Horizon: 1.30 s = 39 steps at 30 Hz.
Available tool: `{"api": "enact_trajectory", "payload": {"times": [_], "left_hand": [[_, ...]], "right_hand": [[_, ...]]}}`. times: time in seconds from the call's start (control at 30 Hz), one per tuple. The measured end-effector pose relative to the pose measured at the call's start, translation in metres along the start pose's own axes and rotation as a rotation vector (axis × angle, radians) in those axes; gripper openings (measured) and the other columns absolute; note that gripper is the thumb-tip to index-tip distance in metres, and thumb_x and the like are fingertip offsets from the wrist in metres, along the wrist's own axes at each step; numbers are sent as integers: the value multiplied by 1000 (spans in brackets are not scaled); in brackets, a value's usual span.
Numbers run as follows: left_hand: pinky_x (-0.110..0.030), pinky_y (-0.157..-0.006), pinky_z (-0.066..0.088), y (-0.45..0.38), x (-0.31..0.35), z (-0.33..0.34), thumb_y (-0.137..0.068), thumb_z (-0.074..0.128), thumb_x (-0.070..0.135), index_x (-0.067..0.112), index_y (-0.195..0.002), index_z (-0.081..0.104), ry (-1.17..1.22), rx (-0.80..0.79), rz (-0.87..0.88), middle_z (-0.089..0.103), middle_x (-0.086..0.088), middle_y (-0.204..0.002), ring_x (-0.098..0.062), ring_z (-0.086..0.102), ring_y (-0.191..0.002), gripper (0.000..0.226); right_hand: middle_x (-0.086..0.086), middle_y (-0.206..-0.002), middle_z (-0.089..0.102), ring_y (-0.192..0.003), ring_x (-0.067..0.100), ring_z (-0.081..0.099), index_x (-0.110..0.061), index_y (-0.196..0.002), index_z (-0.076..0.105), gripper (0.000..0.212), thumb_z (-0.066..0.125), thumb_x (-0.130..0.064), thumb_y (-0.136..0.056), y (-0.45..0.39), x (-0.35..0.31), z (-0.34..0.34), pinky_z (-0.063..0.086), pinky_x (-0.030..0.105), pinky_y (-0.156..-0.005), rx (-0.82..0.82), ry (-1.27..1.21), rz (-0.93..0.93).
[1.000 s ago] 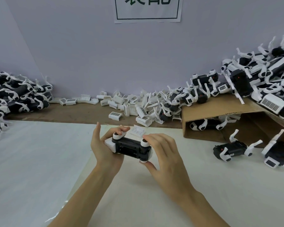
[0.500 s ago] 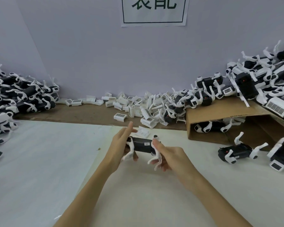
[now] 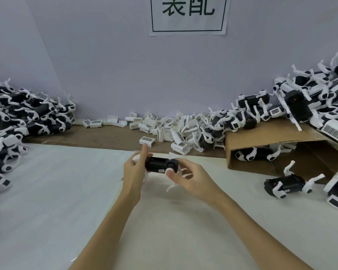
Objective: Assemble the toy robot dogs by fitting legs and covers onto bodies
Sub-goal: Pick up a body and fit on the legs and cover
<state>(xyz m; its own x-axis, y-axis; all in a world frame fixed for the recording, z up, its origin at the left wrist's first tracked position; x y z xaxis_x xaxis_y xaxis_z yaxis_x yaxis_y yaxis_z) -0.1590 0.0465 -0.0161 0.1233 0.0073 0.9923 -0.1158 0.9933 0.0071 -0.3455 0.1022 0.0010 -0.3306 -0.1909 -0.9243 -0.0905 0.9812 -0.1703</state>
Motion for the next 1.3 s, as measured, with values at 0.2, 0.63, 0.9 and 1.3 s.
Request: {"api": "enact_trajectory", "payload": {"times": [0.2, 0.63, 0.9, 1.3], "left_hand": [[-30, -64, 38, -10, 1, -34, -107, 53, 51, 27, -65, 81, 241, 224, 10, 68, 7, -65, -18, 51, -68, 56], [-27, -58, 36, 0, 7, -19, -109, 52, 41, 21, -74, 76, 88, 156, 105, 62, 5, -65, -5, 52, -54, 47], [-17, -41, 31, 6, 11, -14, -110, 52, 36, 15, -78, 75, 45, 125, 181, 50, 5, -54, -6, 36, -42, 45], [-29, -57, 34, 13, 11, 0, -110, 52, 39, 16, -80, 75, 19, 62, 135, 61, -7, -77, -20, 53, -72, 44]], "right_hand": [[-4, -159, 43, -149, 14, 31, -32, -148, 57, 41, 41, -43, -111, -30, 14, -3, 28, 37, -121, 141, 545, -88], [-1, -140, 55, -131, 22, 47, -26, -139, 57, 40, 58, -13, -101, -19, 25, -18, 38, 37, -111, 194, 782, -248], [-6, -132, 58, -127, 17, 49, -21, -126, 64, 23, 58, -27, -104, -8, 24, -7, 33, 35, -112, 65, 887, -301], [-3, -117, 53, -108, 5, 61, -16, -101, 66, 22, 79, -6, -87, 41, 17, -49, 48, 14, -95, 448, 303, -192]]}}
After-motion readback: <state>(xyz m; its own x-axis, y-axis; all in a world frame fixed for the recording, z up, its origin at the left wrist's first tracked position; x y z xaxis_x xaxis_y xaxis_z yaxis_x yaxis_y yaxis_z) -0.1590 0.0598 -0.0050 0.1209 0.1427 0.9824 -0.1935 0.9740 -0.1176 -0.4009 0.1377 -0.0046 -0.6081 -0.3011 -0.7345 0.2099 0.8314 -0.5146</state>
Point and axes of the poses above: each hand's wrist, its own y-axis away from the middle knuckle, its own z-axis out of the palm, x = y × z, the point moved 7 cm from there along -y, towards the middle knuckle
